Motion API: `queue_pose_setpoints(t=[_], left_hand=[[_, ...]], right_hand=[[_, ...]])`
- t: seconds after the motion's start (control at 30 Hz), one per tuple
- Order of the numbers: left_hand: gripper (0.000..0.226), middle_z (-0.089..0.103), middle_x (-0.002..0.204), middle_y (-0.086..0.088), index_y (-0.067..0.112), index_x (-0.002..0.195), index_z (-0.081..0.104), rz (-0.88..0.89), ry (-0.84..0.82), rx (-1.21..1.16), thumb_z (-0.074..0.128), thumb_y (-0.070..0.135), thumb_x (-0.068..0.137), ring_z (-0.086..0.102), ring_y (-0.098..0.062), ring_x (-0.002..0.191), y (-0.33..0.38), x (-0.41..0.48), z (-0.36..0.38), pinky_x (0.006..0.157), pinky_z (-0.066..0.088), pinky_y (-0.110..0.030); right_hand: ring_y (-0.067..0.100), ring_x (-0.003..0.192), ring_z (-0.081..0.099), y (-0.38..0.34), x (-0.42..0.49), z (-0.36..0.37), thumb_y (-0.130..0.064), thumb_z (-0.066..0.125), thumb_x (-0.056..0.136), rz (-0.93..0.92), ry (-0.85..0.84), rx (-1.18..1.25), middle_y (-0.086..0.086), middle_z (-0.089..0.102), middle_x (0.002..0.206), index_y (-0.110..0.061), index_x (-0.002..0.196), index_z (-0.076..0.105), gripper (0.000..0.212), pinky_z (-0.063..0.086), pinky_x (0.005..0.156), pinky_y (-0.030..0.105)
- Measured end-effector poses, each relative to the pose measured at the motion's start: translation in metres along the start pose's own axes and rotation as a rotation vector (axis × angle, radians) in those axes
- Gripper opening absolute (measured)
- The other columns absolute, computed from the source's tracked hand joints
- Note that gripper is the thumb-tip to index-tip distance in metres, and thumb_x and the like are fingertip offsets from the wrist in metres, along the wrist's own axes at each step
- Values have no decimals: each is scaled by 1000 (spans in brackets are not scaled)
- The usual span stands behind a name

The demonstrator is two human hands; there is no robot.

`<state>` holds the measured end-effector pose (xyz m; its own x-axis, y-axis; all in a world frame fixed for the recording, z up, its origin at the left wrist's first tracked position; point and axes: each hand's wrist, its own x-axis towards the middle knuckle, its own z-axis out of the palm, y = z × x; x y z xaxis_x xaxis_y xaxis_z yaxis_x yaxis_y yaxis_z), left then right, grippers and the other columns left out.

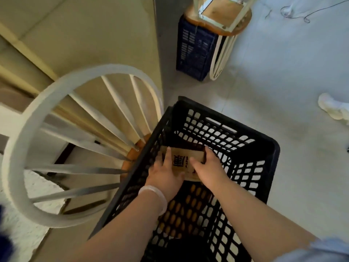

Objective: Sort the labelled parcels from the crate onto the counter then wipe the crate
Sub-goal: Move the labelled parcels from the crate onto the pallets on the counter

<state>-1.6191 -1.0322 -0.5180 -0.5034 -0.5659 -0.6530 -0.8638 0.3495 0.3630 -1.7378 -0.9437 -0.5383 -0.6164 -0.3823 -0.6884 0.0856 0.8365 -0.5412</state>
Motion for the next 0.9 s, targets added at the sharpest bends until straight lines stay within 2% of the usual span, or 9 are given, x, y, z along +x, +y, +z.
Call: queue_pose_setpoints(t=[0.07, 0.13, 0.2, 0.33, 0.47, 0.57, 0.63, 0.7, 0.9], left_hand=[[86, 0, 162, 2, 37, 153, -11, -59, 64, -56, 49, 52, 95, 10, -31, 146, 4, 3, 6, 116, 23, -47], [82, 3, 159, 1, 37, 153, -6, -140, 126, -123, 49, 52, 94, 12, -30, 145, 8, 6, 10, 113, 28, -48], [77, 8, 158, -2, 38, 153, 3, -213, 158, -196, 51, 52, 94, 14, -31, 144, 11, 11, 13, 112, 30, -50], [64, 27, 147, -6, 42, 141, 15, -321, 176, -427, 56, 48, 92, 33, -33, 135, 12, 18, 17, 103, 44, -53], [62, 27, 150, -1, 40, 143, 21, -267, 237, -490, 53, 55, 92, 29, -28, 139, 18, -1, 14, 105, 41, -50], [62, 29, 146, 0, 39, 145, 32, -285, 220, -564, 47, 64, 90, 31, -27, 137, 27, -17, 3, 107, 39, -48], [55, 33, 138, 0, 40, 139, 41, -293, 228, -648, 51, 62, 89, 42, -26, 127, 35, -29, -8, 98, 46, -42], [44, 35, 128, 3, 41, 130, 44, -264, 275, -725, 57, 54, 89, 50, -21, 114, 43, -45, -20, 85, 50, -35], [21, 57, 117, 3, 38, 107, 56, -46, 384, -1003, 64, 32, 89, 61, -12, 95, 57, -101, -60, 67, 52, -26]], right_hand=[[24, 132, 46, 3, 11, 1, -47, 52, 97, 75, -49, 35, 4, 39, 151, -29, 156, 16, 71, 46, 92, 30], [30, 130, 47, 9, 21, 1, -54, 45, 98, 156, -68, 77, 8, 41, 150, -30, 155, 21, 66, 49, 98, 42], [33, 119, 53, 13, 27, 2, -60, 42, 96, 243, -82, 133, 10, 48, 137, -30, 149, 31, 62, 55, 89, 51], [33, 105, 57, 16, 27, -1, -60, 47, 93, 366, -102, 280, 11, 54, 115, -28, 124, 43, 45, 59, 80, 53], [30, 97, 60, 23, 9, -14, -55, 52, 94, 396, -44, 392, 10, 58, 108, -28, 115, 44, 35, 58, 80, 51], [27, 93, 64, 23, -15, -31, -46, 58, 93, 372, -9, 488, 8, 63, 105, -28, 124, 49, 37, 58, 81, 50], [25, 93, 65, 18, -33, -43, -40, 60, 94, 320, -10, 513, 6, 64, 105, -29, 130, 50, 39, 58, 81, 49], [23, 93, 65, 12, -50, -53, -35, 61, 94, 262, -16, 523, 4, 64, 107, -29, 134, 48, 42, 59, 82, 49], [24, 102, 62, -17, -98, -89, -36, 64, 92, 69, -43, 553, 3, 57, 122, -33, 144, 39, 58, 57, 86, 50]])
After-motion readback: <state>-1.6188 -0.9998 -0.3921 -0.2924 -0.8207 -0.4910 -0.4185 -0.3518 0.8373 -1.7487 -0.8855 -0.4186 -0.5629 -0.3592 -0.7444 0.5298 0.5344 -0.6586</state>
